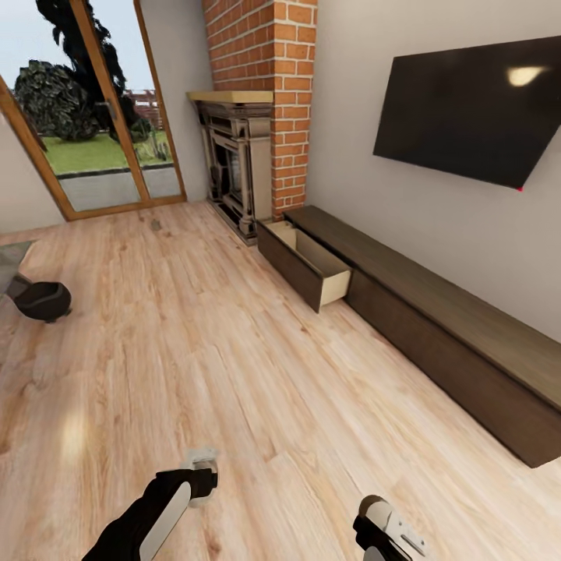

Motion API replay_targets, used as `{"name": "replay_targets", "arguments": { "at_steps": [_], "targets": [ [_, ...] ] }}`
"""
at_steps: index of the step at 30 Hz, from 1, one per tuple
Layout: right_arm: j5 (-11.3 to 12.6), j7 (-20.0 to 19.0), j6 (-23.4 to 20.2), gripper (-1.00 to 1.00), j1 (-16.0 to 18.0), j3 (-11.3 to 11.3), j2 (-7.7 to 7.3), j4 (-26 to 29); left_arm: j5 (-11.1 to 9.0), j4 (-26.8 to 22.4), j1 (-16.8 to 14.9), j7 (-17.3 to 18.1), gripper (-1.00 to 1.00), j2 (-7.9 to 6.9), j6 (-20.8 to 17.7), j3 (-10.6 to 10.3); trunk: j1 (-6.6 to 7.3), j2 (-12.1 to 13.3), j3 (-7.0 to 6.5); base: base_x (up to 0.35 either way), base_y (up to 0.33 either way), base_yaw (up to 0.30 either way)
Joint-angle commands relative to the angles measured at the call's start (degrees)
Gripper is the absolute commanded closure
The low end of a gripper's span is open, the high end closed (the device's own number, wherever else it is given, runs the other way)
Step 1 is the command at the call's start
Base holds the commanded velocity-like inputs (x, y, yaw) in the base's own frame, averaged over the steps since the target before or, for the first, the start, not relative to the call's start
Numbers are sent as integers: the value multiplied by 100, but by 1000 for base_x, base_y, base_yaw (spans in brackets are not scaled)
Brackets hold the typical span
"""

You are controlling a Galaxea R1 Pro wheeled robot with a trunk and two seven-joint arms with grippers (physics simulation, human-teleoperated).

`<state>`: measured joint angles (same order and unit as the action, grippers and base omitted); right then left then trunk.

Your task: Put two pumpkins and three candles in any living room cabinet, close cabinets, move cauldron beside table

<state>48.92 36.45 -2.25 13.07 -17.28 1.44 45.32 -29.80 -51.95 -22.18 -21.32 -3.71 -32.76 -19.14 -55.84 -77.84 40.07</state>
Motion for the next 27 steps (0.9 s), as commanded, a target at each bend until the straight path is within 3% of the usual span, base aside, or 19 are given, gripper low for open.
{"name": "replay_targets", "arguments": {
  "at_steps": [1,27],
  "targets": [
    [3,38,-24,100,2,-12,-3,12,-52,-8,-6,-57,100,-7,-12,-28,-3,-3,5,314,0,288],
    [6,38,-29,100,4,-12,-12,21,-52,-17,-6,-48,100,-7,-29,-25,-3,-3,5,331,0,288]
  ]
}}
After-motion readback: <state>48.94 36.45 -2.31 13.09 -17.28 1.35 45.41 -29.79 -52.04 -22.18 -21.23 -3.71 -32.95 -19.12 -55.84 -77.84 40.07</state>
